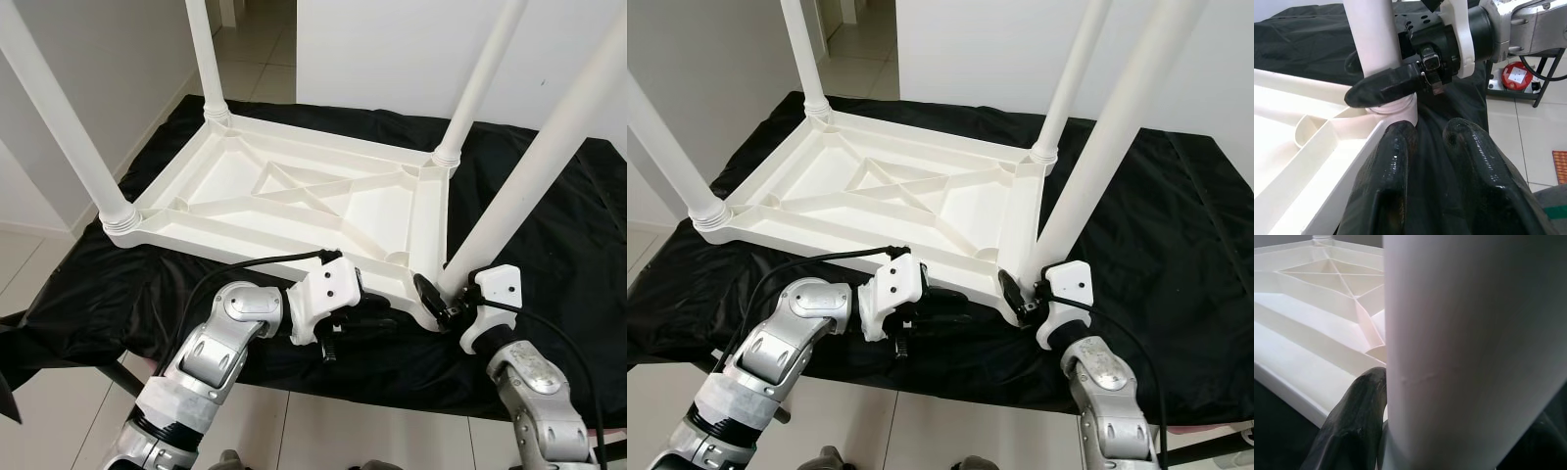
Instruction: Building children table
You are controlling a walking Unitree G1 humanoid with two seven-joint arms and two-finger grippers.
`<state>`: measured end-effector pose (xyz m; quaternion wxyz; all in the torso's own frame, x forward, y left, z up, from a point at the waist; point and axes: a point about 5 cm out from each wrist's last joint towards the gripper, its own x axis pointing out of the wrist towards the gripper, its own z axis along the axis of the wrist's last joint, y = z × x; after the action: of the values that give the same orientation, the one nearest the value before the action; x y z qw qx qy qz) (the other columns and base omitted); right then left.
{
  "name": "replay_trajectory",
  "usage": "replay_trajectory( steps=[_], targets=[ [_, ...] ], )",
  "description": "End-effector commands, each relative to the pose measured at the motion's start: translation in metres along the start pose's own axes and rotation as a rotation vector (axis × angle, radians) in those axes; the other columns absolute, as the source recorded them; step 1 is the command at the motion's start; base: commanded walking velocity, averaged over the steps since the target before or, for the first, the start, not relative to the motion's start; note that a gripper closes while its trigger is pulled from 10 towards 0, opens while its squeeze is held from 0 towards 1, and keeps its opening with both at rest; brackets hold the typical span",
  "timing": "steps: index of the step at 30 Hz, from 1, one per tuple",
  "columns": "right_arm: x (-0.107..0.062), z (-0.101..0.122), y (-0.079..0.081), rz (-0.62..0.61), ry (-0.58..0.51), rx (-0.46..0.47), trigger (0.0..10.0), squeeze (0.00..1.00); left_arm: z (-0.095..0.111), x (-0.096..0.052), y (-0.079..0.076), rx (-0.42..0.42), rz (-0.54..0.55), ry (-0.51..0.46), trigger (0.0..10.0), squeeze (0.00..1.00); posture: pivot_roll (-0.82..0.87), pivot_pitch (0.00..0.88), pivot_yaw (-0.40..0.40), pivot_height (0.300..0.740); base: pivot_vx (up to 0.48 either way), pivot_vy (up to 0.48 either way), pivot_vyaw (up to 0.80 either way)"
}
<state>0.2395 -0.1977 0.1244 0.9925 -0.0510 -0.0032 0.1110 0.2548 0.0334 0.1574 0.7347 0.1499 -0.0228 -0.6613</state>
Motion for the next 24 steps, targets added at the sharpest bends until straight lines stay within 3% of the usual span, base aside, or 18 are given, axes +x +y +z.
replay_trajectory(
  steps=[1,4,6,8,10,12,17,22,23,24],
  targets=[
    [-0.001,-0.004,-0.002,-0.092,0.011,0.052,10.0,0.0,-0.002,0.001,0.004,-0.003,0.046,0.017,10.0,0.0,-0.02,0.012,0.003,0.74,0.0,0.0,0.0],
    [-0.001,-0.004,0.001,-0.148,0.007,0.063,10.0,0.0,-0.002,0.001,0.006,-0.002,0.059,0.02,10.0,0.0,-0.02,0.011,0.004,0.74,0.0,0.0,0.0],
    [-0.002,-0.006,0.007,-0.316,0.014,0.117,10.0,0.0,-0.002,0.001,0.01,-0.005,0.078,0.023,10.0,0.0,-0.03,0.011,0.003,0.74,0.0,0.0,0.0],
    [-0.002,-0.006,0.007,-0.316,0.014,0.117,10.0,0.0,-0.002,0.001,0.01,-0.005,0.078,0.023,10.0,0.0,-0.03,0.011,0.003,0.74,0.0,0.0,0.0],
    [-0.002,-0.007,0.018,-0.442,0.027,0.157,10.0,0.0,-0.003,0.0,0.013,-0.003,0.093,0.03,10.0,0.0,-0.03,0.01,0.004,0.74,0.0,0.0,0.0],
    [-0.002,-0.007,0.018,-0.442,0.027,0.157,10.0,0.0,-0.003,0.0,0.013,-0.003,0.093,0.03,10.0,0.0,-0.03,0.01,0.004,0.74,0.0,0.0,0.0],
    [0.01,-0.003,0.05,-0.447,0.011,0.237,10.0,0.0,-0.003,0.002,0.015,0.001,0.103,0.035,10.0,0.0,-0.03,0.01,0.007,0.74,0.0,0.0,0.0],
    [0.011,0.001,0.052,-0.439,-0.003,0.227,10.0,0.0,-0.002,0.003,0.014,0.0,0.099,0.029,10.0,0.0,-0.03,0.011,0.008,0.74,0.0,0.0,0.0],
    [0.009,0.002,0.049,-0.438,-0.016,0.23,10.0,1.0,-0.001,0.003,0.014,0.001,0.097,0.027,10.0,0.0,-0.03,0.006,0.006,0.74,0.0,0.0,0.0],
    [0.009,0.003,0.048,-0.427,-0.024,0.229,10.0,1.0,-0.001,0.004,0.014,0.001,0.096,0.025,10.0,0.0,-0.03,0.004,0.005,0.74,0.0,0.0,0.0]
  ],
)
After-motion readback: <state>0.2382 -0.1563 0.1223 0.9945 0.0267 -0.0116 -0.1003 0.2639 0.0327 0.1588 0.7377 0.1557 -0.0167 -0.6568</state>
